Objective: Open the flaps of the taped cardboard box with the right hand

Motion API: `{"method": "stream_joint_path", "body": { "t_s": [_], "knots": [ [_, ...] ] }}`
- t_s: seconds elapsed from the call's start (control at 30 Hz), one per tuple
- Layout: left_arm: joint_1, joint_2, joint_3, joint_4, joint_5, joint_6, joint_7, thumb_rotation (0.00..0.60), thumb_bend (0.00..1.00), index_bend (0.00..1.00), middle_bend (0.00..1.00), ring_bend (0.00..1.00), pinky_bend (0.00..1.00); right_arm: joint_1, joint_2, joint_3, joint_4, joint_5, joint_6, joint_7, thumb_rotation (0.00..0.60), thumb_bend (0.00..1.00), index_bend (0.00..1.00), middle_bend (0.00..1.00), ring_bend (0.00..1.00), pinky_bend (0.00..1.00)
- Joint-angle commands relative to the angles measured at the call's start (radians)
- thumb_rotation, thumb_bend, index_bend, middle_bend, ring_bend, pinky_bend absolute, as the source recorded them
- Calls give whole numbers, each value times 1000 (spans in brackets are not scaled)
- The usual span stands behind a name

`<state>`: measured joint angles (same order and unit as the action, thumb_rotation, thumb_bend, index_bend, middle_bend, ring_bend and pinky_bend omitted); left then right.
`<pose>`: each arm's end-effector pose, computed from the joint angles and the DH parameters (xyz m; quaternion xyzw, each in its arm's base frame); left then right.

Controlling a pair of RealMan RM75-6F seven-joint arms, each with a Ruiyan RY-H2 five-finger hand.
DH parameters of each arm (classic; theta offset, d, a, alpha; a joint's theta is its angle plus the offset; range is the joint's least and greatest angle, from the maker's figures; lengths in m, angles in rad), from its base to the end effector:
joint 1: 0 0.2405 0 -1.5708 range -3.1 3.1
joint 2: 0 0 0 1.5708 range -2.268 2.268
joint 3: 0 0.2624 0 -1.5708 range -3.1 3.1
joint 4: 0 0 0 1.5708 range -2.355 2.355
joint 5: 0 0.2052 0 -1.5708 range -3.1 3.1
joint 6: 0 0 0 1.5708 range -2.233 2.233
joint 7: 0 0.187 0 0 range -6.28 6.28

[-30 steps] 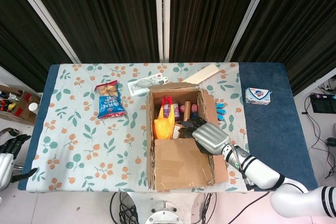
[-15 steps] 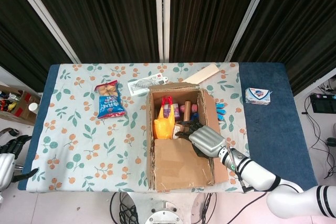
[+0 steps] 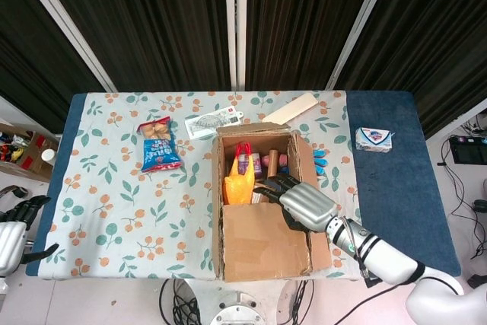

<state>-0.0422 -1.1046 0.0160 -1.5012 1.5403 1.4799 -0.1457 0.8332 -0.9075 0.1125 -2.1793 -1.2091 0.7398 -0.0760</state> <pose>-0.3460 0.1973 0.1677 -0.6022 -0.4193 -0.3669 0.5718 -0.0631 -0.2950 0.0737 0.8119 -0.4162 0.3424 0.2243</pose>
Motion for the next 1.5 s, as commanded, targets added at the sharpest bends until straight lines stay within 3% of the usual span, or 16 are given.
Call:
{"method": "stream_joint_path", "body": {
  "t_s": [0.03,0.4,0.83,1.23,1.37,1.5],
  "knots": [
    [-2,1,0,-7,1,-3,9,600,2,161,155,164,276,-50,65,13,-43,-106,19,106,600,941,81,404,0,0],
    [-15,14,-3,-56,6,-11,62,600,2,161,155,164,276,-159,209,-18,-63,-483,158,447,600,941,16,420,0,0],
    [-22,39,-3,-121,5,-18,125,600,1,161,155,165,276,-181,316,-132,16,-877,381,899,600,941,0,433,7,0],
    [-28,45,-3,-145,5,-25,147,600,1,161,155,164,276,-136,371,-214,45,-1059,392,1035,600,933,0,432,29,0],
    [-29,44,-3,-145,5,-24,145,600,2,161,155,165,277,-117,369,-230,43,-1077,360,1044,600,933,0,433,40,0],
    [-27,44,0,-141,6,-23,141,600,2,161,155,165,277,-138,362,-218,42,-1033,382,973,600,933,0,433,43,0]
  ]
}}
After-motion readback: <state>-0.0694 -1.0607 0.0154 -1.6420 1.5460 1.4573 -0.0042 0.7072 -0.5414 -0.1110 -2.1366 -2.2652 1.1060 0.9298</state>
